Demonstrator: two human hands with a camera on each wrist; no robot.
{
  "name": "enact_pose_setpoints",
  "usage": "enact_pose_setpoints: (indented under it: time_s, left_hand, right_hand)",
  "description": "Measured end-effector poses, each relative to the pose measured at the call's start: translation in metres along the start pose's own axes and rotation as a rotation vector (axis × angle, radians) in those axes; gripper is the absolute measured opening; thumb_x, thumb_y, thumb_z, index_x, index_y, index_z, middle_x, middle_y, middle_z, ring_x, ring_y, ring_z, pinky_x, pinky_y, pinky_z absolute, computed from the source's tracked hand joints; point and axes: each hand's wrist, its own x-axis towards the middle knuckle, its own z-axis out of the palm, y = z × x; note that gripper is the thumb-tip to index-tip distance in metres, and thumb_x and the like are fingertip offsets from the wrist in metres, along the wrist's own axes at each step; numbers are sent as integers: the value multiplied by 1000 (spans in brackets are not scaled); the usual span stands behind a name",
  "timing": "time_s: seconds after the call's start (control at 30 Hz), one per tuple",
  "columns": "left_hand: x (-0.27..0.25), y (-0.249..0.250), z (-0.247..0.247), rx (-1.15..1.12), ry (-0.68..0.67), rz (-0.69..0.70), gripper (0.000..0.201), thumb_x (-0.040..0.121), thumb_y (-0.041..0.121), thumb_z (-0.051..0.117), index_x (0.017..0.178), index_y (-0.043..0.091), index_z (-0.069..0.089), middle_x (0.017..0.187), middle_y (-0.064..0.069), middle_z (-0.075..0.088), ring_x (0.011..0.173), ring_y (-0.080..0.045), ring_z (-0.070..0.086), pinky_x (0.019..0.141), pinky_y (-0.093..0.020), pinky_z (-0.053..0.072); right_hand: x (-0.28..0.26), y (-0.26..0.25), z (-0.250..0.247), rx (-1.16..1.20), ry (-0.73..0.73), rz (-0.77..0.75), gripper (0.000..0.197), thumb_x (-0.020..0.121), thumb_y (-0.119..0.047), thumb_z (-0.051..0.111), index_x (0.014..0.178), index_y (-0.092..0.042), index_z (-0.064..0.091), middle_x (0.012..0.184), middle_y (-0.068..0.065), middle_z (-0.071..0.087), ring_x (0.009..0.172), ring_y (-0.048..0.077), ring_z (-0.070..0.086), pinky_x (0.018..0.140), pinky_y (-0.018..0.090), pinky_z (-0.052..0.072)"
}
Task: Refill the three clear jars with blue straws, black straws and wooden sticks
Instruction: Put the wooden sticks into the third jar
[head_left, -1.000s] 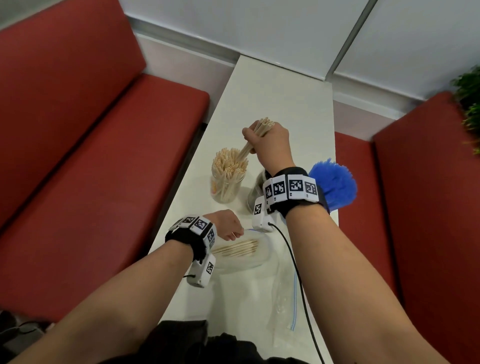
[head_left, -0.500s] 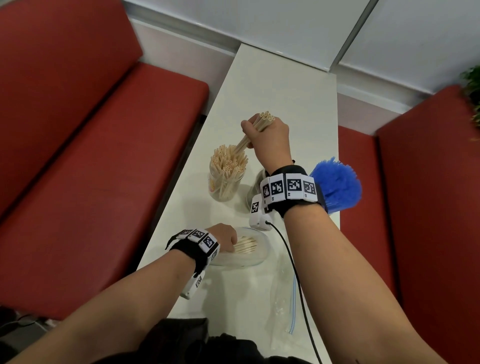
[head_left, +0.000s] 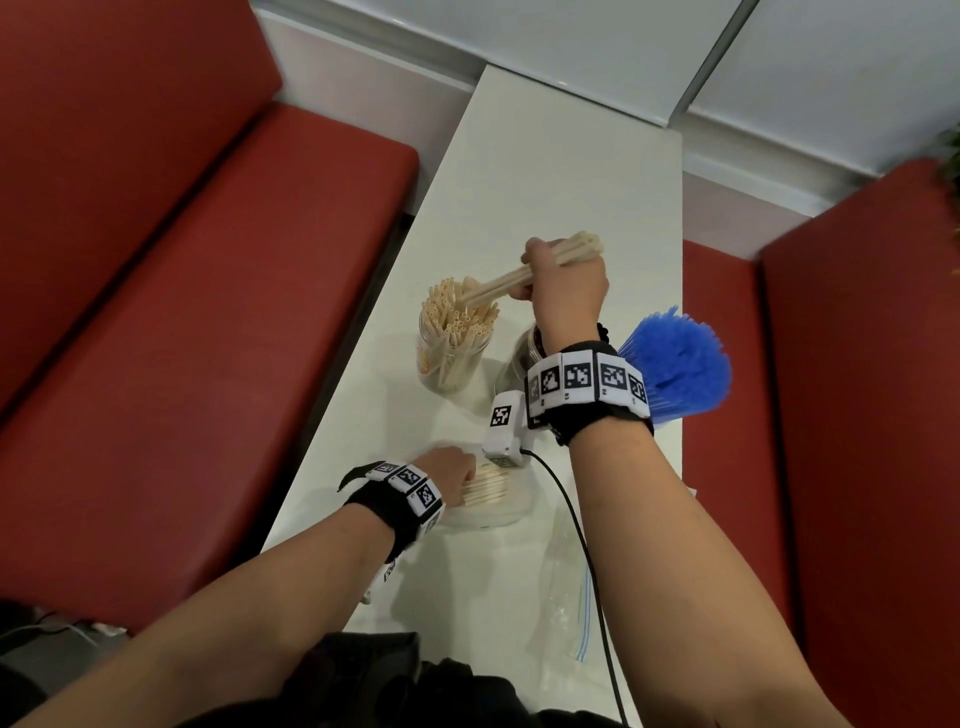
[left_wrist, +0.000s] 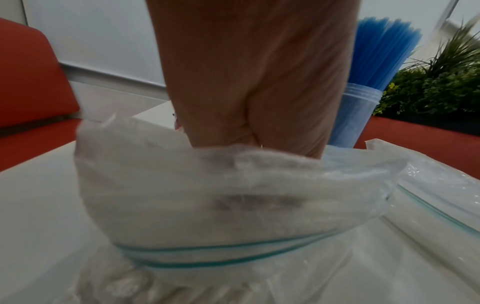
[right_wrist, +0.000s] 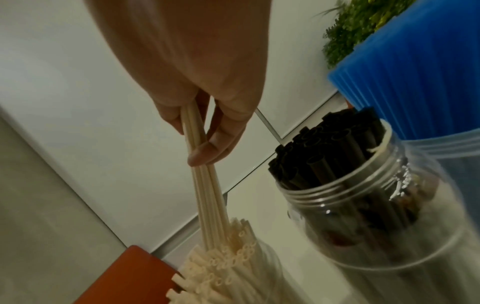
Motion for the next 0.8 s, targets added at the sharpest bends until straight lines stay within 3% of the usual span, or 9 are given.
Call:
enact_pose_setpoints:
  time_s: [0.1, 0.27, 0.37, 0.53, 0.6, 0.7, 0.8]
  left_hand:
    - [3, -1, 2, 22, 15, -19, 37, 90, 14, 65, 126, 14, 60, 131, -12, 57, 120, -30, 57, 104, -36, 45]
    - [4, -1, 8, 125, 31, 2, 49, 82, 16, 74, 127, 13, 54, 128, -12, 51, 116, -32, 56, 102, -40, 45]
    - [4, -2, 8, 154, 39, 23, 52, 79, 15, 76, 126, 14, 52, 128, -12, 52, 114, -32, 57, 97, -39, 46]
    - [4, -5, 6, 140, 16, 20, 50, 82, 15, 74, 127, 13, 51, 128, -12, 56, 115, -31, 57, 100, -40, 47]
    - [4, -5, 11, 158, 50, 15, 55, 82, 16, 73, 130, 13, 49, 134, -12, 52, 120, -31, 54, 104, -41, 45]
    - [4, -2, 21, 226, 84, -48, 68, 83, 18, 74, 141, 10, 39, 140, -12, 39, 129, -34, 43, 105, -42, 44]
    - [5, 0, 23, 300, 66, -48, 65, 86, 16, 70, 143, 10, 39, 142, -11, 38, 130, -34, 42, 106, -44, 44]
  right_hand:
    - [-1, 2, -3, 7, 29, 33, 22, 86, -18, 66, 82, 4, 71, 63, 8, 70, 51, 22, 72, 53, 33, 56]
    - [-5, -8, 9, -118, -85, -100, 28, 89, -18, 68, 84, 9, 69, 67, 18, 71, 57, 32, 72, 62, 51, 60]
    - [-5, -15, 20, -135, -87, -143, 33, 89, -23, 69, 87, 10, 67, 69, 22, 71, 63, 36, 71, 64, 51, 60]
    - [7, -3, 27, -195, -50, -46, 31, 91, -25, 64, 95, 5, 60, 89, 25, 71, 82, 40, 71, 76, 51, 59]
    - [9, 10, 28, -251, -69, -1, 31, 92, -25, 62, 95, 6, 58, 94, 27, 70, 85, 37, 70, 79, 46, 59]
    - [6, 27, 31, -384, -175, 5, 32, 92, -26, 65, 91, 5, 61, 96, 20, 70, 77, 28, 63, 64, 31, 50]
    - [-1, 32, 34, -386, -274, -133, 28, 90, -21, 70, 106, 1, 67, 102, 17, 69, 93, 30, 65, 80, 36, 52]
